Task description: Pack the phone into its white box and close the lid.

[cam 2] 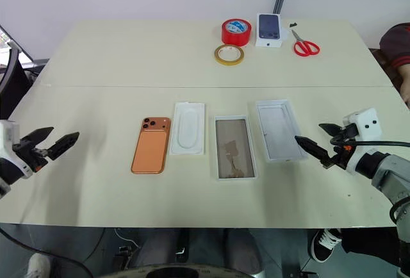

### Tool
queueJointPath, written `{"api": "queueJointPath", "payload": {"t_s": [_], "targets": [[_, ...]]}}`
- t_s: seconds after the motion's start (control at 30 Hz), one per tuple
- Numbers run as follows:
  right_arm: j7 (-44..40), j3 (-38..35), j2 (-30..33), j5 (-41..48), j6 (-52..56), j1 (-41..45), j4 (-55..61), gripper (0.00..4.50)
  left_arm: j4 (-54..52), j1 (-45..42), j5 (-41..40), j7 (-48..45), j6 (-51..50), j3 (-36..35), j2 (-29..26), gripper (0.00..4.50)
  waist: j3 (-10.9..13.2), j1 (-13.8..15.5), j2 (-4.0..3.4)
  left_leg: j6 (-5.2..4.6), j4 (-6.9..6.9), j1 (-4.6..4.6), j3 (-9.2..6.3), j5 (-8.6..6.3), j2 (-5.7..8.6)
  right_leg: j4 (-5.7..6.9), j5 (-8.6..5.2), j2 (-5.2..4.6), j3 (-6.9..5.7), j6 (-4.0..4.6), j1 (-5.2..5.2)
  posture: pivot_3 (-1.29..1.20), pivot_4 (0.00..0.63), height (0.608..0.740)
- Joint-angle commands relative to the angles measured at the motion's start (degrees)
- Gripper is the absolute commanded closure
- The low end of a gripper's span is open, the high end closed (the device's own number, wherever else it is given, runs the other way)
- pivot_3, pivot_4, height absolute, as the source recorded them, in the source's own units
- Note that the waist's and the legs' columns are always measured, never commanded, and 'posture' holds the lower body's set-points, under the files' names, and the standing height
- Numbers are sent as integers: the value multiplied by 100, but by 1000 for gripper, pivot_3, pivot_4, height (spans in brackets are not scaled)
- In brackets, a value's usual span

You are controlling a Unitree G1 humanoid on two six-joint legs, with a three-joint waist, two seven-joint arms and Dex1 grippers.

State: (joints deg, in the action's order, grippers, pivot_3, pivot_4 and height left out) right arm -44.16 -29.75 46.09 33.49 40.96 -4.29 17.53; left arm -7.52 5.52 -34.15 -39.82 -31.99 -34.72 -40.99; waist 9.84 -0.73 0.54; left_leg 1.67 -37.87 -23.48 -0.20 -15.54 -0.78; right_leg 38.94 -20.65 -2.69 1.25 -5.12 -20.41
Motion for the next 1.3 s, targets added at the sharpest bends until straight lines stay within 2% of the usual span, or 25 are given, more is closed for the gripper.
{"api": "queueJointPath", "payload": {"t_s": [0.03,0.3,0.57,0.7,0.8,0.97,1.13,1.3], "targets": [[13,-171,69,141,-14,74,183,70,-265,-40,-72,60,8,-64,-30,0,0,2,0,0,0,0,0,0,0,0,0,0,0,0,0,0,150,736],[32,142,104,169,-18,538,250,70,-814,-127,-316,340,-318,83,130,0,0,-1,0,0,0,0,0,0,0,0,0,1,0,0,0,0,150,736],[220,925,-84,139,-42,1250,508,70,-1616,-875,-713,912,-919,1198,826,0,1,1,1,0,-2,-1,0,0,2,2,1,3,-1,-1,0,0,150,736],[261,1156,-158,95,-95,1396,516,70,-1764,-1152,-990,1181,-1208,1441,1098,0,1,2,2,0,-2,-1,0,0,2,1,1,7,0,-1,0,0,150,736],[272,1326,-194,40,-155,1487,544,70,-1751,-1552,-1218,1582,-1590,1669,1381,0,1,15,3,0,-6,-1,-2,0,2,4,1,8,-1,-2,2,0,150,736],[293,1320,-211,96,-174,1448,712,70,-1413,-2434,-972,3055,-2735,2164,1977,0,3,47,9,0,-16,-3,-5,0,7,5,1,8,-3,-4,5,0,150,736],[269,1266,-183,104,-178,1247,870,70,-1178,-2936,-1643,3821,-3682,1717,2659,0,4,9,10,1,-14,-3,-5,1,4,7,1,13,-2,-5,1,0,150,736],[197,1291,-130,105,-188,1259,873,70,-1162,-3211,-1933,4294,-4469,1501,2959,0,5,9,11,4,-14,-3,-5,2,4,9,1,15,-2,-5,1,0,150,736]]}}
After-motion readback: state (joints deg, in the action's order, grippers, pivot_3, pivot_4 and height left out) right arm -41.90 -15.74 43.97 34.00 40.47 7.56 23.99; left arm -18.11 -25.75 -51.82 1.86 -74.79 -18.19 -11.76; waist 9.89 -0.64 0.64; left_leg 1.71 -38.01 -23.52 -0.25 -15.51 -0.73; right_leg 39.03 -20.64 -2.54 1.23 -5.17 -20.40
